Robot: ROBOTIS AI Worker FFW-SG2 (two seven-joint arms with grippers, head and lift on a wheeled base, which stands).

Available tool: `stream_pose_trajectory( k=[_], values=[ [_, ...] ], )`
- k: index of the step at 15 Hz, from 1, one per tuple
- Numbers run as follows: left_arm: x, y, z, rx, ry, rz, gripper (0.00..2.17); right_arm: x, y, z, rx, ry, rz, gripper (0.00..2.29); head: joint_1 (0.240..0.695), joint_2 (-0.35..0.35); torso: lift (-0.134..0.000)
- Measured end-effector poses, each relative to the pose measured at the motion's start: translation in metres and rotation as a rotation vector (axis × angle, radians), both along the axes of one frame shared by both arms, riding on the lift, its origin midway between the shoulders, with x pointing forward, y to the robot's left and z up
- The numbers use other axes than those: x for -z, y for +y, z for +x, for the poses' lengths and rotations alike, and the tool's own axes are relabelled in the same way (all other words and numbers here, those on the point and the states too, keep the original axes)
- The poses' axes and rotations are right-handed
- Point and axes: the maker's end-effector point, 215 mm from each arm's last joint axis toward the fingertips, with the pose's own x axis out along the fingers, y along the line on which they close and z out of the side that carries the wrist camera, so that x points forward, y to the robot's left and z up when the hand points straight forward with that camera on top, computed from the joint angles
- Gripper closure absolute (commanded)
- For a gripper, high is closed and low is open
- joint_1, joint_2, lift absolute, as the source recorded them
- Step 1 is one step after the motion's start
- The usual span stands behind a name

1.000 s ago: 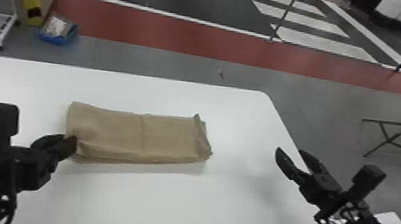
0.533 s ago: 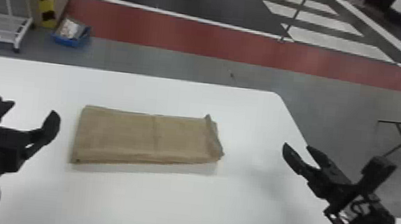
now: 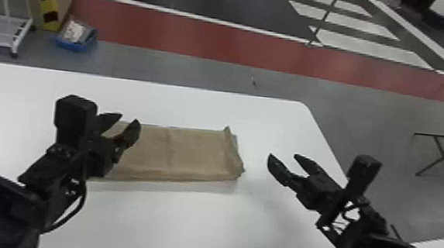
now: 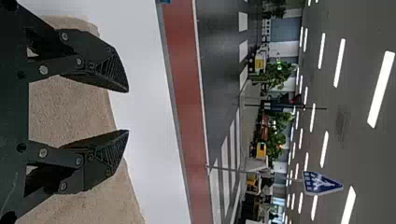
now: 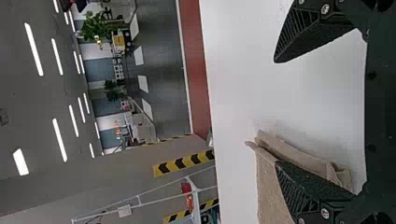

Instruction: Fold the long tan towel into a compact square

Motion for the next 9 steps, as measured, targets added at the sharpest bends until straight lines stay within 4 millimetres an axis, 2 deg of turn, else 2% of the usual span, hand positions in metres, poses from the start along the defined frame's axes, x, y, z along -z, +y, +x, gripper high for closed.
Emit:
stream_pose_trajectory(
  k=[3,9],
  values=[
    [0.012,-0.013,0.007,0.021,0.023,0.010,2.06,0.011,0.020,0.017,-0.034,0.071,-0.001,0.19,0.695,-0.314,-0.124],
    [0.037,-0.010,0.000,0.039,0.086,0.047,2.06,0.036,0.055,0.060,-0.071,0.256,-0.039,0.22,0.695,-0.270,-0.124]
  ],
)
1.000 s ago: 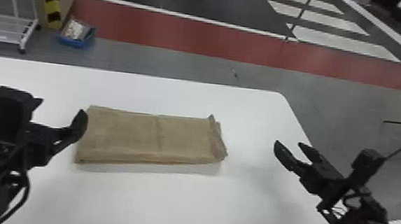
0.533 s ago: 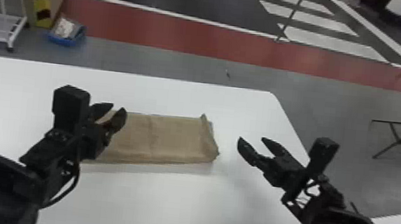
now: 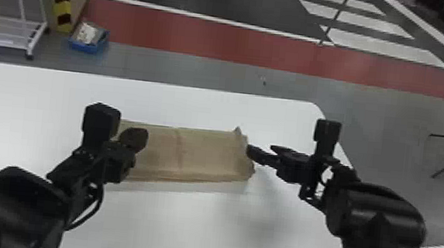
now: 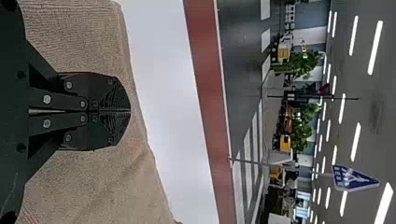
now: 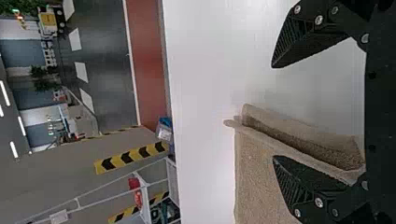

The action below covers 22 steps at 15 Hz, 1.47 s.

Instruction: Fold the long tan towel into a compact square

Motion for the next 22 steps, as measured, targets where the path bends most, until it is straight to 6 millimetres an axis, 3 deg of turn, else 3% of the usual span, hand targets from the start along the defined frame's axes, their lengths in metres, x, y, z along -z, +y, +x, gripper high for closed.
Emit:
stream_pose_trajectory(
  k=[7,11,15,17,19,22],
  values=[
    [0.017,0.002,-0.006,0.015,0.039,0.024,2.06,0.027,0.028,0.027,-0.004,0.078,-0.001,0.41,0.695,-0.236,-0.124],
    [0.020,0.007,-0.004,0.011,0.041,0.035,2.07,0.033,0.038,0.031,-0.022,0.107,0.036,0.55,0.695,-0.220,-0.124],
    [0.032,0.009,0.000,0.011,0.059,0.054,2.07,0.031,0.052,0.026,-0.071,0.126,0.087,0.76,0.695,-0.206,-0.124],
    [0.033,0.008,0.001,0.012,0.061,0.057,2.07,0.029,0.059,0.023,-0.093,0.146,0.118,0.77,0.695,-0.202,-0.124],
    [0.035,0.008,0.001,0.013,0.065,0.061,2.07,0.024,0.068,0.021,-0.120,0.151,0.161,1.03,0.695,-0.198,-0.124],
    [0.038,0.007,0.001,0.016,0.074,0.069,2.07,0.006,0.080,0.021,-0.145,0.120,0.222,1.18,0.695,-0.184,-0.124]
  ],
)
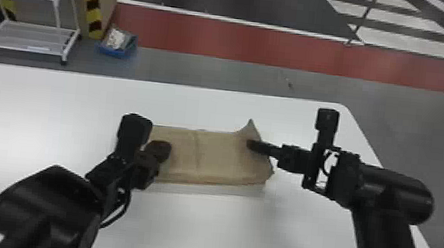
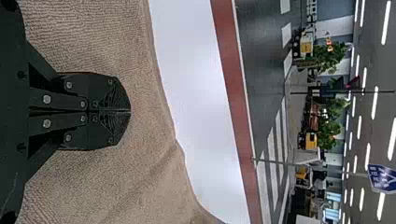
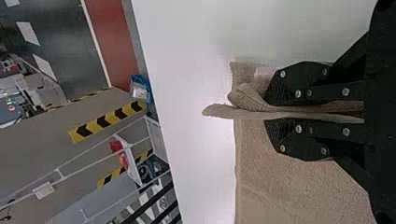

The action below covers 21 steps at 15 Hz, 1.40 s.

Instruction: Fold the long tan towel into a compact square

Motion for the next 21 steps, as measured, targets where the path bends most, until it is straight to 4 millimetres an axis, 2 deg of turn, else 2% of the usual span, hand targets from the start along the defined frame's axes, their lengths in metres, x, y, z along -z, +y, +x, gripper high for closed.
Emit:
stream_pose_trajectory(
  k=[4,6,7,11,15,17,18,19,21],
  values=[
    [0.004,0.000,-0.002,0.001,0.015,0.004,2.07,-0.021,0.009,-0.002,-0.015,-0.031,0.042,1.17,0.695,-0.175,-0.124],
    [0.010,0.000,-0.006,0.003,0.035,0.015,2.07,-0.017,0.003,-0.003,-0.002,-0.026,0.020,0.54,0.695,-0.178,-0.124],
    [0.012,0.000,-0.006,0.004,0.039,0.016,2.07,-0.010,-0.001,-0.004,0.006,-0.016,-0.006,0.48,0.695,-0.185,-0.124],
    [0.014,0.000,-0.009,0.005,0.045,0.017,2.07,0.009,-0.019,-0.002,0.035,0.014,-0.118,0.48,0.695,-0.201,-0.124],
    [0.015,-0.001,-0.011,0.007,0.047,0.016,2.07,0.018,-0.018,-0.004,0.015,0.038,-0.182,0.51,0.695,-0.203,-0.124],
    [0.017,-0.001,-0.012,0.007,0.050,0.016,2.07,0.021,-0.013,-0.005,0.001,0.061,-0.195,0.68,0.695,-0.200,-0.124],
    [0.017,0.000,-0.013,0.007,0.051,0.016,2.07,0.022,-0.010,-0.005,-0.007,0.069,-0.197,0.69,0.695,-0.196,-0.124],
    [0.018,0.000,-0.013,0.006,0.053,0.016,2.07,0.023,-0.006,-0.006,-0.019,0.081,-0.193,0.98,0.695,-0.192,-0.124],
    [0.017,0.000,-0.014,0.008,0.053,0.015,2.07,0.023,0.002,-0.006,-0.043,0.095,-0.167,1.43,0.695,-0.186,-0.124]
  ],
)
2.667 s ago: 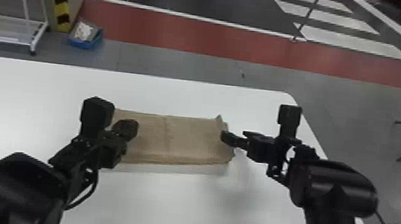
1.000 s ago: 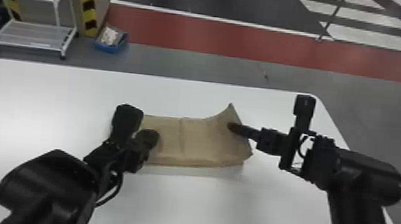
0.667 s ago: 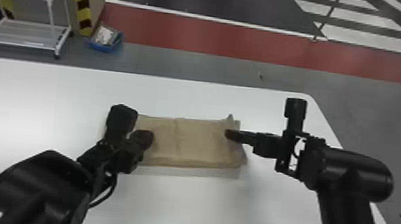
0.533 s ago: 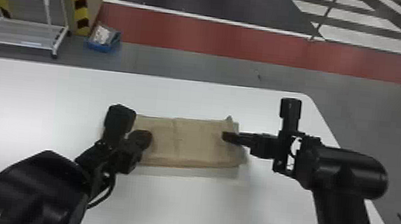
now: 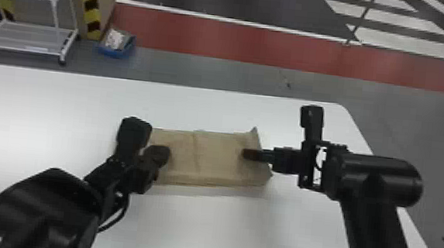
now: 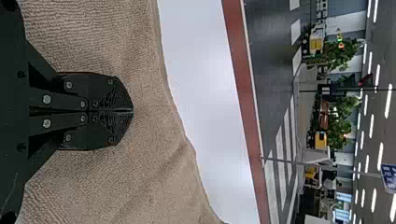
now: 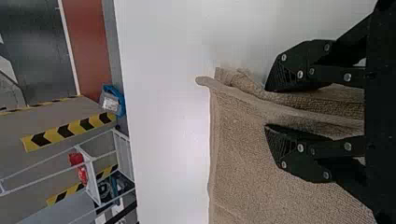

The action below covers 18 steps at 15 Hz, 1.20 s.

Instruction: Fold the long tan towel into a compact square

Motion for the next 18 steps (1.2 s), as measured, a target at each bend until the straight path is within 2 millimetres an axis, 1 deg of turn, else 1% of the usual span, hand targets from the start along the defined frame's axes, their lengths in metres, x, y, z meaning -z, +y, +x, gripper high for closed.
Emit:
stream_pose_trajectory(
  k=[1,2,4,7,8,12,13,14,16,18],
  values=[
    [0.000,0.000,0.000,0.001,-0.001,0.000,2.07,-0.001,0.003,0.000,-0.005,0.004,0.023,1.58,0.695,-0.183,-0.124],
    [0.000,0.000,-0.001,0.002,-0.001,0.000,2.07,-0.002,0.007,0.000,-0.010,0.008,0.049,1.65,0.695,-0.180,-0.124],
    [0.000,0.001,-0.001,0.001,-0.001,0.000,2.07,-0.004,0.012,-0.003,-0.022,0.010,0.092,1.66,0.695,-0.172,-0.124],
    [-0.005,0.000,-0.005,0.003,-0.008,-0.012,2.07,-0.009,0.013,-0.006,-0.016,-0.007,0.133,1.66,0.695,-0.171,-0.124],
    [-0.012,0.000,-0.006,-0.003,-0.020,-0.021,2.07,-0.012,0.010,-0.006,-0.008,-0.019,0.140,1.66,0.695,-0.174,-0.124],
    [-0.072,0.005,-0.003,-0.022,-0.122,-0.080,2.07,-0.015,-0.025,-0.006,0.040,-0.032,0.134,1.66,0.695,-0.199,-0.124],
    [-0.082,0.010,-0.001,-0.023,-0.137,-0.082,2.07,-0.015,-0.033,-0.007,0.050,-0.030,0.131,1.66,0.695,-0.205,-0.124],
    [-0.084,0.015,-0.001,-0.024,-0.134,-0.077,2.07,-0.016,-0.038,-0.008,0.057,-0.029,0.129,1.66,0.695,-0.207,-0.124],
    [-0.075,0.025,-0.005,-0.015,-0.107,-0.058,2.07,-0.020,-0.047,-0.009,0.069,-0.033,0.130,1.66,0.695,-0.208,-0.124],
    [-0.064,0.029,-0.011,0.002,-0.085,-0.044,2.07,-0.025,-0.047,-0.011,0.069,-0.029,0.144,1.66,0.695,-0.206,-0.124]
  ],
)
